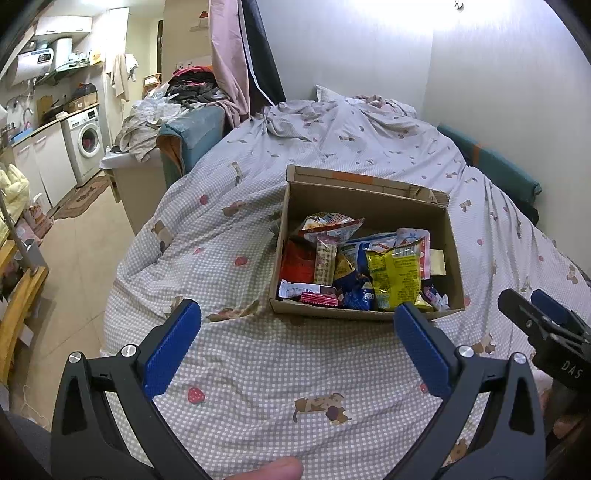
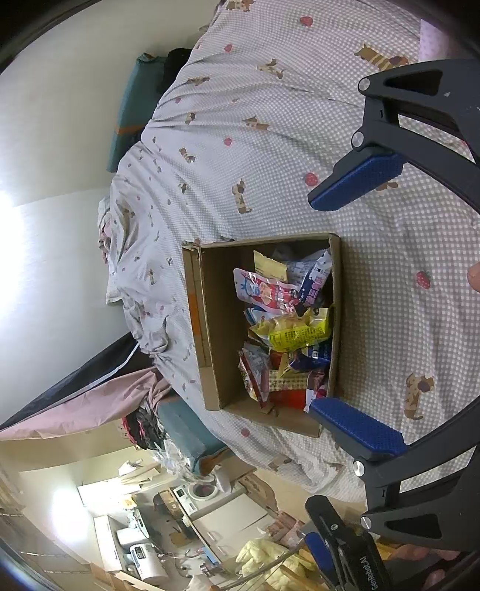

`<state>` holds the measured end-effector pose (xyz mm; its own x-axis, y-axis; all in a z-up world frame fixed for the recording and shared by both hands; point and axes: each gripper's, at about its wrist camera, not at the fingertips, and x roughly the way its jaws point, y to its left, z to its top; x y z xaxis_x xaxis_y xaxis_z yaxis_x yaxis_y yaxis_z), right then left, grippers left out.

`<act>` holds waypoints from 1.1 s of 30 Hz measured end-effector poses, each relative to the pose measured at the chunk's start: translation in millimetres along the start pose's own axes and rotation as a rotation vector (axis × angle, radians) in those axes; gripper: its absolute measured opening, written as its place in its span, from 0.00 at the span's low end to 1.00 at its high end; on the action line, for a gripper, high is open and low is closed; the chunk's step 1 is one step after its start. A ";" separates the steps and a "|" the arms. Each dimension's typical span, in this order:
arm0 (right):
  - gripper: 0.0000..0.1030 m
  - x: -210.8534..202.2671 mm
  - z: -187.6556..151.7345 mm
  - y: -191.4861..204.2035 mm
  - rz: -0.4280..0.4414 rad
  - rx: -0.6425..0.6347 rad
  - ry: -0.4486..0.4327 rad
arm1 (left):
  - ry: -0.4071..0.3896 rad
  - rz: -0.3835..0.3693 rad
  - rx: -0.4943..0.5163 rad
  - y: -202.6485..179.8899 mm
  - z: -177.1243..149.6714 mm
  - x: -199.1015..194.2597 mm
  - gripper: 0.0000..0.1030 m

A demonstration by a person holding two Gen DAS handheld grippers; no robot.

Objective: Organize snacks

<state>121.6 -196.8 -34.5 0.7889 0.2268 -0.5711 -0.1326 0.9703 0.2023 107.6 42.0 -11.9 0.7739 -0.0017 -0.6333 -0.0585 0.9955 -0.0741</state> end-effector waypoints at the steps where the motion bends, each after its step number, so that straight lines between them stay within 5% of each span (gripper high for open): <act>1: 1.00 0.6 0.1 -0.1 -0.001 -0.002 0.000 | 0.000 0.001 0.003 -0.4 0.0 0.0 1.00; 33: 1.00 3.4 -3.8 -4.3 -0.006 0.000 0.003 | 0.003 0.002 0.000 -2.3 -0.4 -0.6 1.00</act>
<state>122.6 -199.8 -40.4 0.7878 0.2215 -0.5747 -0.1279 0.9716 0.1992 107.0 39.7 -11.7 0.7720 0.0005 -0.6357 -0.0607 0.9955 -0.0729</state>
